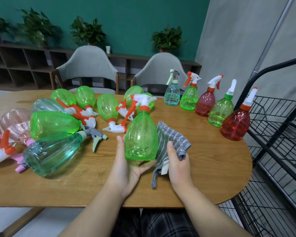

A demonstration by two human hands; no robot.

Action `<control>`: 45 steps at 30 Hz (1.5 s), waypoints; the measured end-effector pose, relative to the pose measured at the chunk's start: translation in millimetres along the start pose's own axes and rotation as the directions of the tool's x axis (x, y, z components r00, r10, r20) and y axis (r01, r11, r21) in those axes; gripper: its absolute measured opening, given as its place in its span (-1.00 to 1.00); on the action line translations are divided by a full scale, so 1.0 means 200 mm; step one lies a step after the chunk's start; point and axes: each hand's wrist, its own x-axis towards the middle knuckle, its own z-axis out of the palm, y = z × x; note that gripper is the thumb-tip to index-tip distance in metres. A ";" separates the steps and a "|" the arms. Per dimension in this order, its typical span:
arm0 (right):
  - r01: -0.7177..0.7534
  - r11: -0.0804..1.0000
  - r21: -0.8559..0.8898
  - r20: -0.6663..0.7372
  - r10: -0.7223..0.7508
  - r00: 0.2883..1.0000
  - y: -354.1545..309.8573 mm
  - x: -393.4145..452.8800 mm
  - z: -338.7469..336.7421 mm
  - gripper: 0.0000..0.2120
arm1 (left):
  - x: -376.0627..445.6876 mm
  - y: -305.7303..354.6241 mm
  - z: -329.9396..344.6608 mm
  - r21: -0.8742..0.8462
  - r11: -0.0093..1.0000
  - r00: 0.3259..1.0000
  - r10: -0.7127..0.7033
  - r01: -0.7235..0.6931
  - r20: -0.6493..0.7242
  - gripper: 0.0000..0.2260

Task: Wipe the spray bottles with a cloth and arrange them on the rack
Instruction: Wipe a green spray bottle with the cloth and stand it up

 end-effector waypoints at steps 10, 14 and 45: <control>0.136 0.991 0.011 -0.181 -0.132 0.975 -0.29 0.04 0.12 -0.81 | 0.01 -0.01 -0.02 0.020 0.998 0.996 -0.057 0.056 0.069 -0.02; 0.388 0.911 -0.138 0.173 -0.364 0.915 -0.37 0.08 0.20 -0.75 | 0.01 -0.02 -0.02 0.036 0.998 0.994 -0.054 0.050 0.098 -0.07; 0.604 0.791 -0.093 0.567 -0.457 0.686 0.00 -0.13 -0.08 -0.75 | -0.01 -0.03 0.04 0.092 0.994 0.998 0.053 -0.050 -0.029 -0.18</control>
